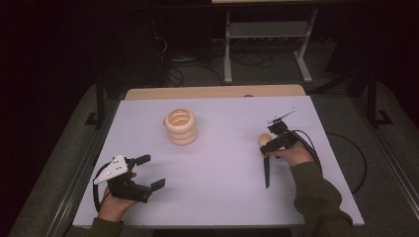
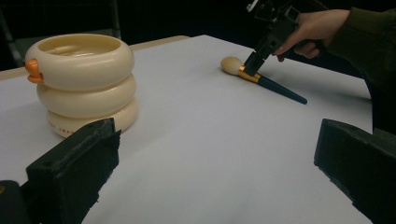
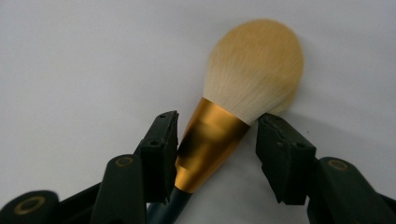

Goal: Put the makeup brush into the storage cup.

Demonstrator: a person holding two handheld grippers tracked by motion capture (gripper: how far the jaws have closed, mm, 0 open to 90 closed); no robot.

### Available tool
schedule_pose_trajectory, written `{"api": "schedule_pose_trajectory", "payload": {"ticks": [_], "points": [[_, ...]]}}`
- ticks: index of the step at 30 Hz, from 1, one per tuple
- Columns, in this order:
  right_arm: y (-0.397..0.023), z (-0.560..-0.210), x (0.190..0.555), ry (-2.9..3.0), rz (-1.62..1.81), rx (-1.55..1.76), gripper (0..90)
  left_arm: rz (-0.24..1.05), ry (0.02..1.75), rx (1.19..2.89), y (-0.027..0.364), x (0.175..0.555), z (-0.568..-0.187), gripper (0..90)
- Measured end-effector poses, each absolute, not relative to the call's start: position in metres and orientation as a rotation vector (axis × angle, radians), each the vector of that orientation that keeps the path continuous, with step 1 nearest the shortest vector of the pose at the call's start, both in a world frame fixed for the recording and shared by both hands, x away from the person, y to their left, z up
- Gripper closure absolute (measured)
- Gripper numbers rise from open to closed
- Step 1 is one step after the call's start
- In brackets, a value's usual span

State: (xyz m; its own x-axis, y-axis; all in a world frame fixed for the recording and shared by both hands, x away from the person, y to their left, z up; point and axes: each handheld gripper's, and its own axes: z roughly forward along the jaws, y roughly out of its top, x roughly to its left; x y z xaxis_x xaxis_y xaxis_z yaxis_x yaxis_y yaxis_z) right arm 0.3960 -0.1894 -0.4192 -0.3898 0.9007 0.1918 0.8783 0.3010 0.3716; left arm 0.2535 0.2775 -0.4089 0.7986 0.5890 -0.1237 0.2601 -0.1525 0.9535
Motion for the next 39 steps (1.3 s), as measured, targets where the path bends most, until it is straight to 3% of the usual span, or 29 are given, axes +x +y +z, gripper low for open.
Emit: {"api": "schedule_pose_trajectory", "payload": {"ticks": [21, 29, 39], "points": [[-0.1835, -0.4248, 0.3993, 2.511, 0.59, 1.664, 52.1, 0.327, 0.664, 1.74, 0.2779, 0.2535, -0.4087, 0.0], [-0.185, -0.4247, 0.4003, 2.504, 0.583, 1.669, 58.7, 0.331, 0.659, 1.739, 0.278, 0.2536, -0.4083, 0.0], [-0.1862, -0.4254, 0.4037, 2.493, 0.622, 1.699, 56.9, 0.324, 0.664, 1.735, 0.2774, 0.2538, -0.4087, 0.0]]}}
